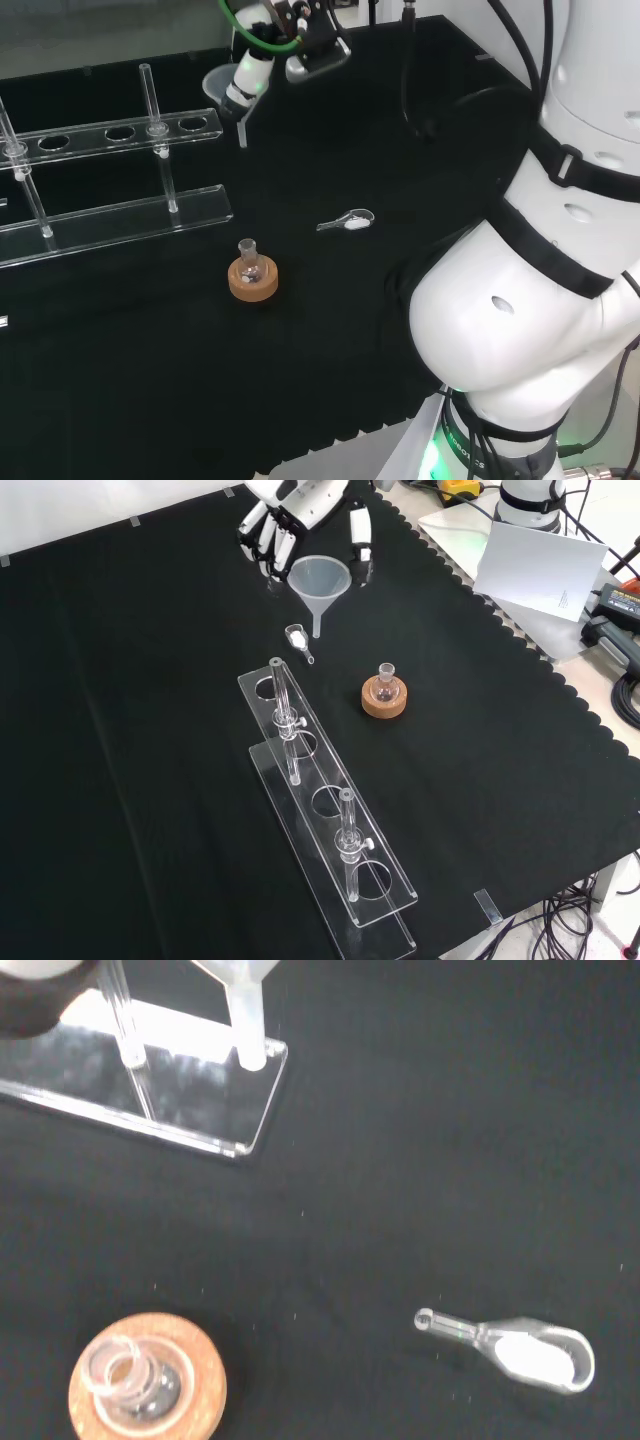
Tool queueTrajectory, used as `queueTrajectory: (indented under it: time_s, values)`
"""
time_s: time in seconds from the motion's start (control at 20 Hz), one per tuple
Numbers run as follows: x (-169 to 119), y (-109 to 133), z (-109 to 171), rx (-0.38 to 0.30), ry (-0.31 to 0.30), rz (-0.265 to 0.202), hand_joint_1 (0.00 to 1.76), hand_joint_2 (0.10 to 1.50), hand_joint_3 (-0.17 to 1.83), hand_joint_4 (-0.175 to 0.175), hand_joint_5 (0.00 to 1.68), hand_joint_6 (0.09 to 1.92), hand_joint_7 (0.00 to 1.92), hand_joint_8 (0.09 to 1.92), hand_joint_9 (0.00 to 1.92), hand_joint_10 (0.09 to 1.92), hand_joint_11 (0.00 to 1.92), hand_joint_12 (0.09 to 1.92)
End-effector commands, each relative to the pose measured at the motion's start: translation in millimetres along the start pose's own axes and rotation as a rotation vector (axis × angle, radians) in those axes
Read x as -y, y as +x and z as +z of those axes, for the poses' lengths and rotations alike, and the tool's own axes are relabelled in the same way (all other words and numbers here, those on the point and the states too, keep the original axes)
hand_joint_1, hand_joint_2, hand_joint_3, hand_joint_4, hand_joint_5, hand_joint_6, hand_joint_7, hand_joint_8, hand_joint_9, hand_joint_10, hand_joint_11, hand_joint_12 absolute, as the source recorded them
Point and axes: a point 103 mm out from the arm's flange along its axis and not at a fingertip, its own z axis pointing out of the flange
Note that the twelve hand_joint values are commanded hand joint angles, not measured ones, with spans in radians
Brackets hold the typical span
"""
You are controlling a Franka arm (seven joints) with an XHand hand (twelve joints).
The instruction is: Place the funnel on the round-bottom flask.
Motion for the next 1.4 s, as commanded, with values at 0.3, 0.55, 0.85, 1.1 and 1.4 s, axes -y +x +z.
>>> queueTrajectory:
  time_s: [0.3,0.55,0.85,1.1,1.4]
  values:
    - [18.4,10.1,28.8,-0.027,0.037,0.011,0.75,0.76,0.18,0.064,0.78,0.11,0.99,0.36,0.59,0.51,0.00,1.26]
    - [26.8,17.7,41.3,-0.043,0.043,0.010,0.75,0.76,0.18,0.063,0.78,0.11,0.99,0.36,0.59,0.50,0.00,1.26]
    - [33.8,32.8,58.9,-0.046,0.062,-0.004,0.75,0.76,0.18,0.063,0.79,0.11,0.99,0.36,0.59,0.50,0.00,1.26]
    - [35.1,41.3,70.7,-0.055,0.091,-0.002,0.76,0.76,0.19,0.062,0.79,0.12,0.99,0.35,0.59,0.50,0.00,1.26]
    - [34.8,46.8,83.0,-0.062,0.114,-0.010,0.76,0.76,0.19,0.062,0.79,0.12,1.00,0.35,0.59,0.50,0.00,1.26]
